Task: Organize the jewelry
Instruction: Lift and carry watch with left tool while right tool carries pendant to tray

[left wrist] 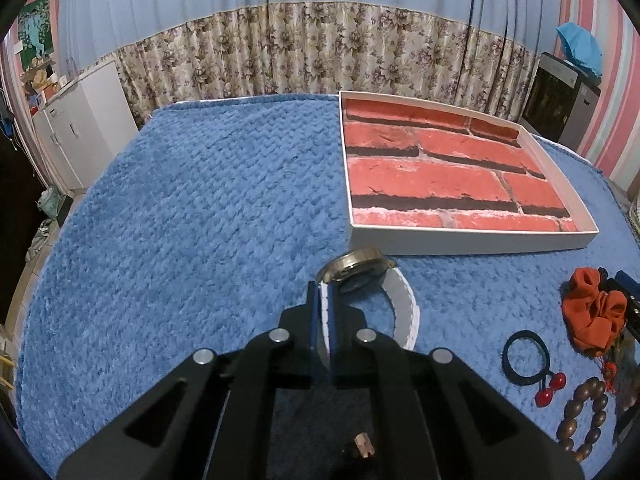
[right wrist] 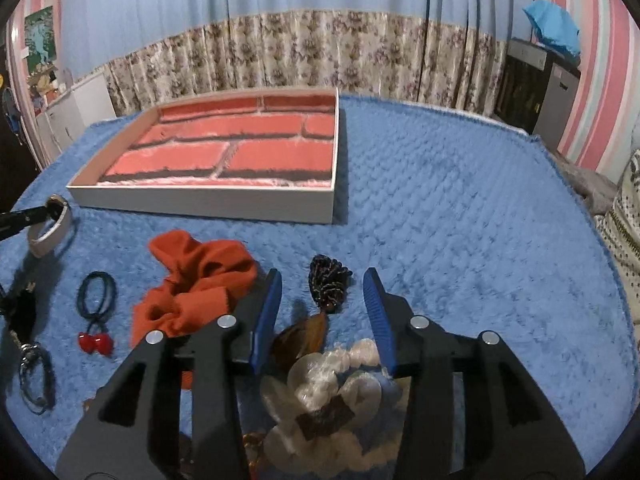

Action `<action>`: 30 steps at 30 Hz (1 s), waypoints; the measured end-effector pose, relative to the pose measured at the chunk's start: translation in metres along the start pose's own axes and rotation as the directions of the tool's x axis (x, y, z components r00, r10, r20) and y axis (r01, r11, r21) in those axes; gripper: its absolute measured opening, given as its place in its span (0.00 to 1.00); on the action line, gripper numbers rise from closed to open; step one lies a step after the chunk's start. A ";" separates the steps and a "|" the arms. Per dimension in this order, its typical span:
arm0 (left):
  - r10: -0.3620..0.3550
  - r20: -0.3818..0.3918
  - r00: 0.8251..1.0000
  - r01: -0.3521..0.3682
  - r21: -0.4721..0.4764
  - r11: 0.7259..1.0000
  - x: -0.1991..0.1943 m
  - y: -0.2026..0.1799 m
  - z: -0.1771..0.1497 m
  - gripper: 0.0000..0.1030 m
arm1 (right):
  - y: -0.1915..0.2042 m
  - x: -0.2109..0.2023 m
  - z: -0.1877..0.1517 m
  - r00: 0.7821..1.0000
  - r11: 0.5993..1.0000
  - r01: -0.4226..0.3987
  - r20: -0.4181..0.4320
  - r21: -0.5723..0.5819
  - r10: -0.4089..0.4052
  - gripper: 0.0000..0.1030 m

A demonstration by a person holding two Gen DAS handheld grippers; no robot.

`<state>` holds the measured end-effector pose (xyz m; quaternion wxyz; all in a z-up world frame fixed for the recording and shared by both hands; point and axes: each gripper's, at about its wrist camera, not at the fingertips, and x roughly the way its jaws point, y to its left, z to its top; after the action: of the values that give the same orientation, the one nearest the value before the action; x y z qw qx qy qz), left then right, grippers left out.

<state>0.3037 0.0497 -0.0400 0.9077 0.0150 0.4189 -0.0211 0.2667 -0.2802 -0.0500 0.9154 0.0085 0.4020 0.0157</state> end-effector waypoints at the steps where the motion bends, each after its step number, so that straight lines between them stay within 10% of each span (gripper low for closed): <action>1: -0.001 0.002 1.000 0.001 -0.001 1.000 0.000 0.000 0.001 0.05 | -0.002 0.006 0.001 1.000 1.000 0.000 -0.019 0.011 0.000 0.41; 8: -0.018 0.015 1.000 0.018 0.004 1.000 -0.003 -0.002 0.008 0.05 | -0.005 0.020 0.002 0.998 1.000 -0.002 -0.063 0.020 0.004 0.21; 21: -0.042 0.057 0.998 0.041 0.006 0.999 -0.024 -0.012 0.063 0.05 | 0.001 -0.013 0.071 0.998 1.000 0.007 0.062 -0.014 -0.006 0.20; 30: -0.040 0.029 0.999 0.039 0.025 0.999 0.032 -0.034 0.133 0.05 | 0.029 0.037 0.160 0.997 0.999 -0.020 0.070 -0.043 0.023 0.20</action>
<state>0.4239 0.0090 0.0219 0.9128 0.0177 0.4056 -0.0445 0.4086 -0.2503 0.0321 0.9288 -0.0061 0.3690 0.0337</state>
